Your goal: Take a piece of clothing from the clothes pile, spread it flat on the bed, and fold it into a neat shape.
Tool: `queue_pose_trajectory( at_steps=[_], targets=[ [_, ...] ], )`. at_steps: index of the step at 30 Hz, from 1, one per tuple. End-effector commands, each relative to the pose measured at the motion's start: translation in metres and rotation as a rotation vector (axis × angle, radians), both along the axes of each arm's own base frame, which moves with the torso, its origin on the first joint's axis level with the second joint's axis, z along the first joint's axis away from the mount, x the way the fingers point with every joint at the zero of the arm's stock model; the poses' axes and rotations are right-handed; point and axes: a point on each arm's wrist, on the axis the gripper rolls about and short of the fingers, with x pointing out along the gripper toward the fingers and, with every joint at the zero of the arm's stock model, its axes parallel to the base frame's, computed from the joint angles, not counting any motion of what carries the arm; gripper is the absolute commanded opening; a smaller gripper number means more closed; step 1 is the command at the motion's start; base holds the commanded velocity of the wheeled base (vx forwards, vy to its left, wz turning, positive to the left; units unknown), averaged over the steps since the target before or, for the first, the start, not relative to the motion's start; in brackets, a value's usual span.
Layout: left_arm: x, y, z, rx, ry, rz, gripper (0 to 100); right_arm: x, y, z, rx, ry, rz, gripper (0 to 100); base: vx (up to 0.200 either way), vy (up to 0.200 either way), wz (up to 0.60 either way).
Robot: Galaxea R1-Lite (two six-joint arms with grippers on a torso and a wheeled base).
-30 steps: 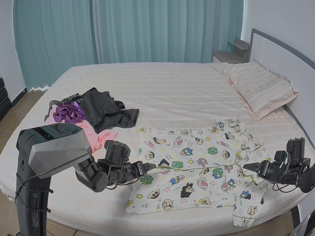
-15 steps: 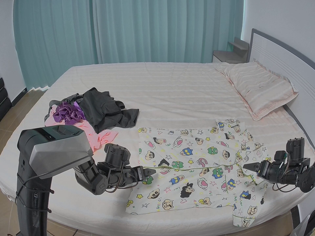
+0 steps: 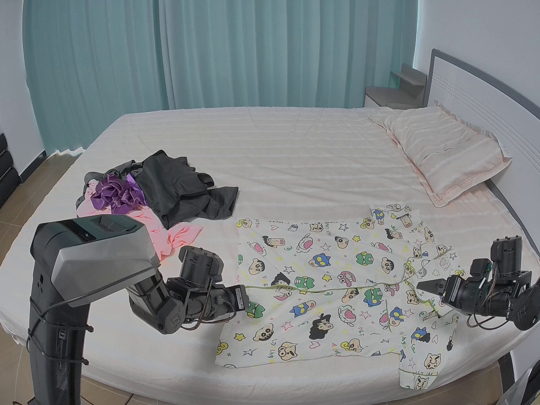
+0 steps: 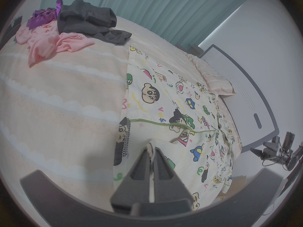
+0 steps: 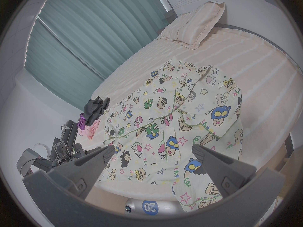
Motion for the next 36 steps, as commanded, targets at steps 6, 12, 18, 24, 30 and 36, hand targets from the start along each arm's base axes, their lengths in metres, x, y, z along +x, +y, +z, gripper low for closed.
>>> queue_pose_trajectory(
  at_steps=[6,12,18,24,30,36],
  targets=[
    [0.008,0.01,0.002,0.03,-0.035,0.048,0,0.001,0.0,0.0,0.0,0.0,-0.001,100,0.0,0.0,0.0],
    [0.015,0.019,0.001,0.034,-0.052,0.091,0,0.001,0.0,0.0,0.0,0.0,-0.001,100,0.0,0.0,0.0],
    [0.02,0.024,-0.006,0.036,-0.047,0.11,0,0.001,0.0,-0.001,0.0,0.002,-0.001,100,0.0,0.0,0.0],
    [0.025,0.023,-0.008,0.032,-0.056,0.113,0,0.0,0.0,0.0,-0.001,0.001,0.0,100,0.0,0.0,0.0],
    [0.028,0.023,-0.007,0.027,-0.061,0.117,0,0.0,0.0,0.0,-0.001,0.001,0.0,100,0.0,0.0,0.0],
    [0.031,0.022,-0.009,0.022,-0.06,0.121,0,0.0,0.0,0.0,-0.002,0.001,-0.001,100,0.0,0.0,0.0]
  ],
)
